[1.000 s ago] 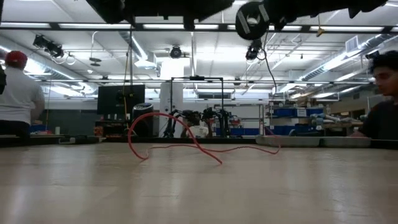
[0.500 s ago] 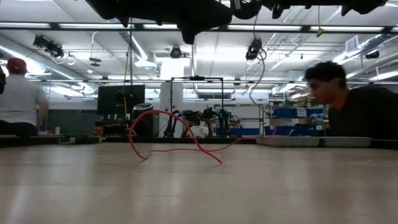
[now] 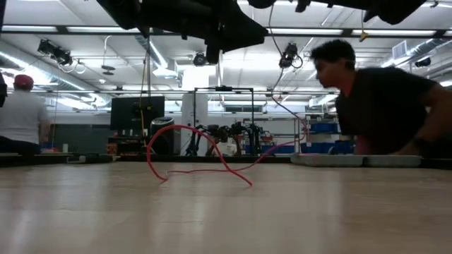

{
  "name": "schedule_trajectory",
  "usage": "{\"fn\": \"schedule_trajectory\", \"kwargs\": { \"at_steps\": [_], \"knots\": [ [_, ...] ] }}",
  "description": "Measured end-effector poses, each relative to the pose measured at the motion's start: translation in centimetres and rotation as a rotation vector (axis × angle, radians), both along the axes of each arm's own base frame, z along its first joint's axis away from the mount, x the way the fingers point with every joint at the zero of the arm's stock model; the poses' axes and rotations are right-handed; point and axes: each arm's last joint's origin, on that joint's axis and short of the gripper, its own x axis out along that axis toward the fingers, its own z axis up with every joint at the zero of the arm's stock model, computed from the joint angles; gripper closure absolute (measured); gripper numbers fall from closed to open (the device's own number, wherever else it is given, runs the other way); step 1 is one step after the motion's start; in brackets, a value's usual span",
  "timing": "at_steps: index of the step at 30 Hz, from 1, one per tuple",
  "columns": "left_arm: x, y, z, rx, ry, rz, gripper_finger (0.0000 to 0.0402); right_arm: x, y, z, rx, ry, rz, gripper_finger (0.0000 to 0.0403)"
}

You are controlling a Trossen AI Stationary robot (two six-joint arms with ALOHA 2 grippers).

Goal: Coil cords
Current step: Coil the red cable wire onto the black spool

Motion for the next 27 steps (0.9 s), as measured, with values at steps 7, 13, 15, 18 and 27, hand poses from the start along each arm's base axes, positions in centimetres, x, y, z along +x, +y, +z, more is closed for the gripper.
{"fn": "schedule_trajectory", "kwargs": {
  "at_steps": [7,13,15,18,27],
  "knots": [
    [0.1,0.1,-0.2,-0.022,-0.007,0.011,0.0296,2.0,0.0,0.7,-0.023,0.002,0.032,0.0403],
    [0.1,0.1,-0.3,0.006,0.004,0.025,0.0300,2.8,0.1,1.6,-0.044,-0.020,0.039,0.0402],
    [0.1,0.1,-0.5,0.028,0.033,0.036,0.0319,2.7,0.2,1.7,-0.053,-0.019,0.040,0.0402],
    [0.0,0.2,-0.8,0.066,0.072,0.051,0.0378,2.3,0.4,2.1,-0.055,-0.033,0.045,0.0402],
    [0.0,0.8,-0.8,0.068,0.071,0.018,0.0398,2.2,1.0,2.0,-0.059,0.002,0.026,0.0401]
  ]
}}
